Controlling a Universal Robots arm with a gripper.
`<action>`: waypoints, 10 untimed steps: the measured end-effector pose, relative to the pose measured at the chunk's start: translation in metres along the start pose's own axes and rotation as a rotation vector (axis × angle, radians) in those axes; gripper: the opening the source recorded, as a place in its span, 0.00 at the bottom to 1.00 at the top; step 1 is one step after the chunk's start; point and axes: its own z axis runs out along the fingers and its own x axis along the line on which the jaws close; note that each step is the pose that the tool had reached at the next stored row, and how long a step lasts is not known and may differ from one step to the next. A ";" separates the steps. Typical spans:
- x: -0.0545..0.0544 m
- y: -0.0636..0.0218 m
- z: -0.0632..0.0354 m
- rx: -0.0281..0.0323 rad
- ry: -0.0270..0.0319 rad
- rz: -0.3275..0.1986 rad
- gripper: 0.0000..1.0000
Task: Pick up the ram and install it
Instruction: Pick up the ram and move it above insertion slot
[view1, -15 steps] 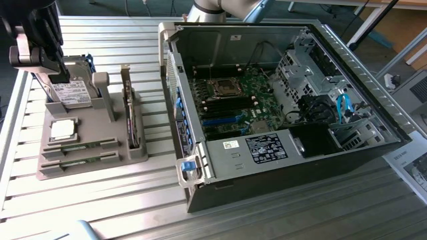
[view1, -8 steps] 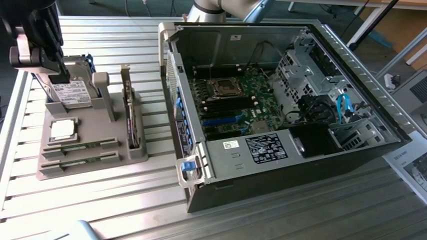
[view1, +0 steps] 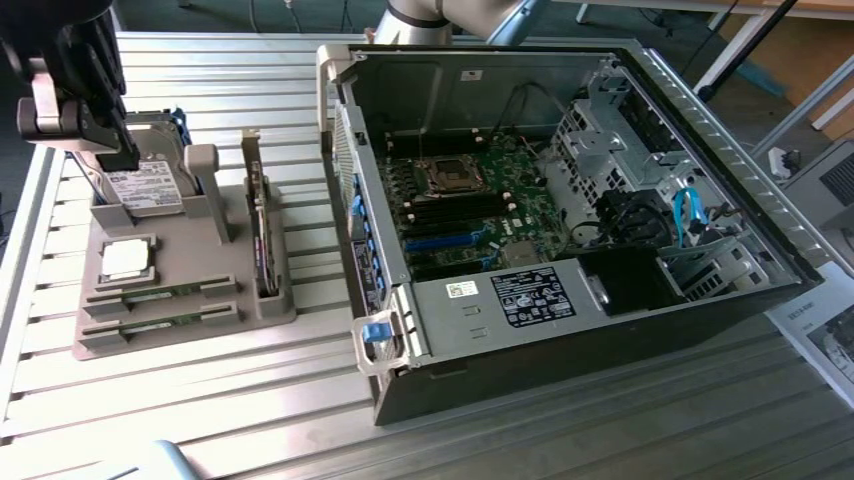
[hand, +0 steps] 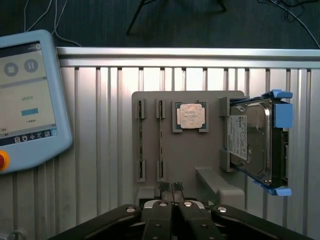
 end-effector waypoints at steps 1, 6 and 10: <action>0.000 0.0000 0.0000 0.0000 0.0000 0.000 0.11; 0.000 0.0000 0.0000 0.0000 0.0001 0.000 0.11; 0.000 0.0000 0.0000 0.0000 0.0001 0.000 0.11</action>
